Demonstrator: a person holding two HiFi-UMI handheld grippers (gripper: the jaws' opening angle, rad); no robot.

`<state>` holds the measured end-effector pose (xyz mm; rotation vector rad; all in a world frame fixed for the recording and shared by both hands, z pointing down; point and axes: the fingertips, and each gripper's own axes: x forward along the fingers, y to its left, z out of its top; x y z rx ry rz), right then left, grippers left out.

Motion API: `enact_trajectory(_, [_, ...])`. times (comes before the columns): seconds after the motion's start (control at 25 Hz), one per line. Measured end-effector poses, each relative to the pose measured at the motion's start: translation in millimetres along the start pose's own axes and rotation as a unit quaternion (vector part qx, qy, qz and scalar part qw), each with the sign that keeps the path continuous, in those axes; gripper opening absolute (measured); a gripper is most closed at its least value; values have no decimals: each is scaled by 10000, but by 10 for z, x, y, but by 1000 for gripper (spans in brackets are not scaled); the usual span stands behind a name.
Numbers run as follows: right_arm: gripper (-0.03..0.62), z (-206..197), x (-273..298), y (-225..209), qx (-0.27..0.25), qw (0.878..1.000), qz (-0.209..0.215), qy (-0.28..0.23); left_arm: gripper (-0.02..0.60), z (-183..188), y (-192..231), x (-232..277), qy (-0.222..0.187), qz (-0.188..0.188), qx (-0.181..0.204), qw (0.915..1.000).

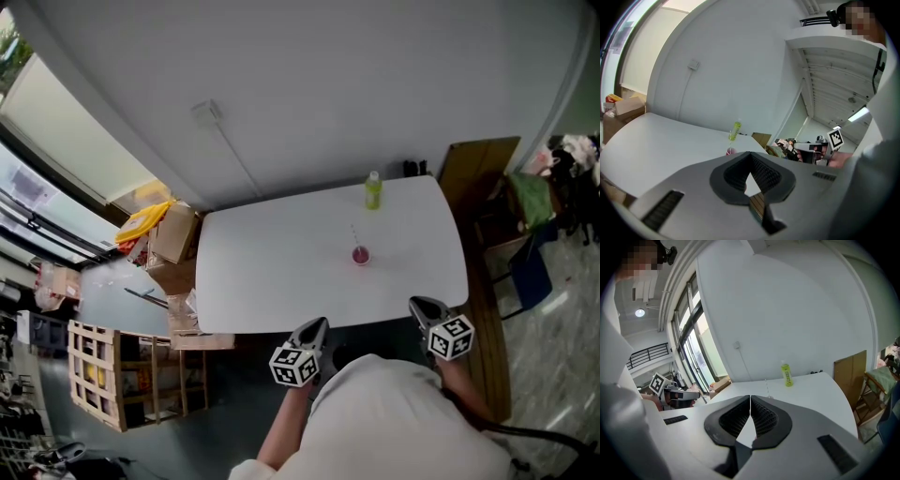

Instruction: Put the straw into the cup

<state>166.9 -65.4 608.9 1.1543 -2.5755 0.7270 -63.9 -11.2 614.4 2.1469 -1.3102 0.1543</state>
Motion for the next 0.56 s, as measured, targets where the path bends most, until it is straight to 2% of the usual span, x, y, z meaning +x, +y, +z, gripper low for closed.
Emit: enact_trajectory(0.56, [35,7,-24,17,42,9999,101,-38,2,-32,-157,49,34,-71,57,10000])
